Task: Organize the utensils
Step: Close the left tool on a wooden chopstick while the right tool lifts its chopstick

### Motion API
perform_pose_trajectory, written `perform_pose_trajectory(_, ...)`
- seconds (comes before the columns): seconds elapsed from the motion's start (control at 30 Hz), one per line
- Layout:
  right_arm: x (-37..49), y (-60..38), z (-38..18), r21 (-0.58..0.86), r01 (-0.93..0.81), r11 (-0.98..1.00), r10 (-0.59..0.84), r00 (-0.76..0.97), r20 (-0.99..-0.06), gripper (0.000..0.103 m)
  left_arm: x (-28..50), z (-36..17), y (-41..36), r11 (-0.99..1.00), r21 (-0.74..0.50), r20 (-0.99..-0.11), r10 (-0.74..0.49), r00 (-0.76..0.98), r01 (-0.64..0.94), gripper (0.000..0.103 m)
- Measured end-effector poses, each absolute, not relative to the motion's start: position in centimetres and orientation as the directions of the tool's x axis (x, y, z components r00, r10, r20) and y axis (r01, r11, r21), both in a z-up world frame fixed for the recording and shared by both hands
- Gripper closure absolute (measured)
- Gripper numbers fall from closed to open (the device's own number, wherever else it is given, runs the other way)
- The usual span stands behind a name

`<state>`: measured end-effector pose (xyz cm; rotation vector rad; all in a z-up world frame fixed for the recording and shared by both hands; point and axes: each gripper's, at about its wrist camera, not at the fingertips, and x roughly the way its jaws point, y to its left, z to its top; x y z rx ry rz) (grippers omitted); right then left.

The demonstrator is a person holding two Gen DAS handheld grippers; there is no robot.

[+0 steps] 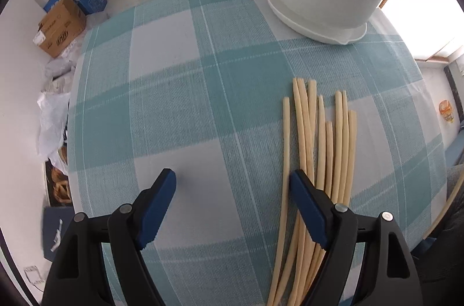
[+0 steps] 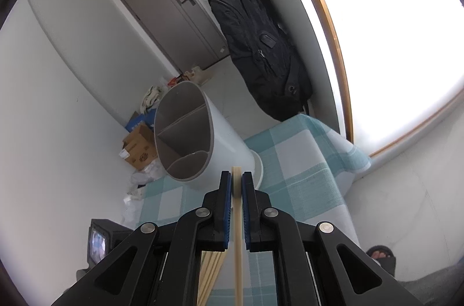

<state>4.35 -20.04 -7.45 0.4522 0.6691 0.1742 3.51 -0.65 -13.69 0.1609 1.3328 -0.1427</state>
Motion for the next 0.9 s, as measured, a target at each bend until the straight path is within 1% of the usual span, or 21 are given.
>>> perform_pose_trajectory(0.13, 4.4, -19.9, -7.1, 0.449, -0.021, 0.893, 0.297, 0.778, -0.554, 0.097, 4.0, -13.7, -2.2, 0.956, 0.099, -0.960, 0.017, 0.281, 0.277, 0.027)
perform_pose_trajectory(0.17, 4.4, -19.8, -7.0, 0.455, -0.031, 0.890, 0.307, 0.778, -0.548, 0.097, 4.3, -13.6, -2.5, 0.952, 0.090, -0.959, 0.004, 0.283, 0.292, 0.031)
perform_pose_trajectory(0.2, 4.4, -19.7, -7.0, 0.454, -0.037, 0.890, 0.311, 0.779, -0.545, 0.097, 4.3, -13.8, -2.1, 0.950, 0.068, -0.961, -0.020, 0.277, 0.303, 0.042)
perform_pose_trajectory(0.27, 4.5, -19.6, -7.0, 0.450, -0.045, 0.892, 0.314, 0.778, -0.544, 0.097, 4.7, -13.8, -1.6, 0.948, 0.004, -0.965, -0.080, 0.251, 0.318, 0.054)
perform_pose_trajectory(0.33, 4.5, -19.6, -7.0, 0.454, -0.049, 0.889, 0.320, 0.776, -0.543, 0.097, 4.8, -13.7, -1.4, 0.944, -0.025, -0.964, -0.110, 0.243, 0.328, 0.059)
perform_pose_trajectory(0.37, 4.6, -19.6, -7.1, 0.456, -0.049, 0.888, 0.322, 0.775, -0.543, 0.097, 4.7, -13.7, -1.5, 0.941, -0.046, -0.962, -0.133, 0.240, 0.336, 0.067)
perform_pose_trajectory(0.43, 4.7, -19.6, -7.1, 0.464, -0.052, 0.885, 0.329, 0.773, -0.542, 0.097, 4.7, -13.8, -1.4, 0.940, -0.060, -0.956, -0.151, 0.252, 0.336, 0.069)
perform_pose_trajectory(0.47, 4.7, -19.6, -7.1, 0.467, -0.054, 0.883, 0.333, 0.772, -0.541, 0.097, 4.7, -13.7, -1.5, 0.939, -0.061, -0.953, -0.156, 0.261, 0.338, 0.074)
perform_pose_trajectory(0.5, 4.8, -19.5, -7.1, 0.468, -0.056, 0.882, 0.336, 0.771, -0.541, 0.097, 4.5, -13.7, -1.5, 0.935, -0.061, -0.948, -0.164, 0.274, 0.348, 0.087)
perform_pose_trajectory(0.57, 4.7, -19.3, -7.0, 0.468, -0.063, 0.882, 0.340, 0.772, -0.538, 0.097, 4.5, -13.6, -1.8, 0.931, -0.073, -0.944, -0.180, 0.275, 0.358, 0.099)
perform_pose_trajectory(0.63, 4.7, -19.0, -6.9, 0.455, -0.074, 0.887, 0.338, 0.776, -0.533, 0.097, 4.4, -13.4, -1.9, 0.934, -0.084, -0.943, -0.187, 0.276, 0.348, 0.100)
perform_pose_trajectory(0.7, 4.7, -18.6, -6.7, 0.442, -0.086, 0.893, 0.336, 0.781, -0.526, 0.097, 4.5, -12.9, -1.7, 0.945, -0.072, -0.933, -0.177, 0.313, 0.320, 0.101)
perform_pose_trajectory(0.8, 4.2, -17.8, -6.5, 0.407, -0.100, 0.908, 0.316, 0.802, -0.507, 0.097, 4.3, -11.3, -0.6, 0.960, -0.121, -0.901, -0.212, 0.378, 0.251, 0.101)
perform_pose_trajectory(0.83, 4.0, -17.6, -6.5, 0.406, -0.111, 0.907, 0.322, 0.804, -0.501, 0.097, 4.1, -10.5, 0.0, 0.960, -0.146, -0.885, -0.234, 0.402, 0.238, 0.101)
perform_pose_trajectory(0.9, 3.8, -17.1, -6.2, 0.399, -0.129, 0.908, 0.329, 0.809, -0.487, 0.097, 3.3, -9.0, 0.6, 0.960, -0.160, -0.860, -0.249, 0.446, 0.229, 0.101)
